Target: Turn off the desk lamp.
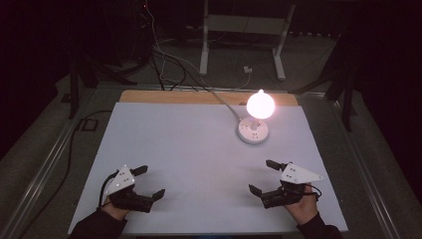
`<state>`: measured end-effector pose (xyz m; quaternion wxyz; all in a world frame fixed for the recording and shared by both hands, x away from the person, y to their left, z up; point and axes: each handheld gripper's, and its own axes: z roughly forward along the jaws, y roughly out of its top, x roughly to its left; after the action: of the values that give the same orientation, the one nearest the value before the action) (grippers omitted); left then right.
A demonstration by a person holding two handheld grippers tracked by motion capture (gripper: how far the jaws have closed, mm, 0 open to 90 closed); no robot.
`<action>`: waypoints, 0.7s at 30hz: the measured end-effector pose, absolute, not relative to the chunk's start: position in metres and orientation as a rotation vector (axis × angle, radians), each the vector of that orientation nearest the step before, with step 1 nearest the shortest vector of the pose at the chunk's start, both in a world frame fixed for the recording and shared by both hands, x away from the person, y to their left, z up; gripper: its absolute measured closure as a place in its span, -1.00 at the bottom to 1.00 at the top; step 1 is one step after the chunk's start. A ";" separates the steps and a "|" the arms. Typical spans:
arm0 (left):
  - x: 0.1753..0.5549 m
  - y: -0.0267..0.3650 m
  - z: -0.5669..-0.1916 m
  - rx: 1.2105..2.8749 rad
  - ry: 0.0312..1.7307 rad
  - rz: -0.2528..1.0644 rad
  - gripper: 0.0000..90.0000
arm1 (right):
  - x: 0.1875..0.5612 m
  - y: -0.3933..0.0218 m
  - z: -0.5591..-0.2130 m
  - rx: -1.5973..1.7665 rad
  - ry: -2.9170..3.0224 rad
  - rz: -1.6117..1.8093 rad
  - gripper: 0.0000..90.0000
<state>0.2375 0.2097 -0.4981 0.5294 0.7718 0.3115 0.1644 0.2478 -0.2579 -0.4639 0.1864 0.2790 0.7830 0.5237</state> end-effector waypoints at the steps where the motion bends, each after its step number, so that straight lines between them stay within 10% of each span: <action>1: 0.237 0.210 -0.498 1.841 0.745 0.392 -0.99 | 0.249 -0.258 -0.463 0.786 2.197 1.481 -1.00; 21: 0.238 0.210 -0.498 1.840 0.747 0.386 -0.99 | 0.279 -0.266 -0.445 0.807 2.064 1.440 -1.00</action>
<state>0.2376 0.2105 -0.4980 0.5304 0.7710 0.3132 0.1617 0.2794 -0.2659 -0.4453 0.2470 0.2958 0.7568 0.5279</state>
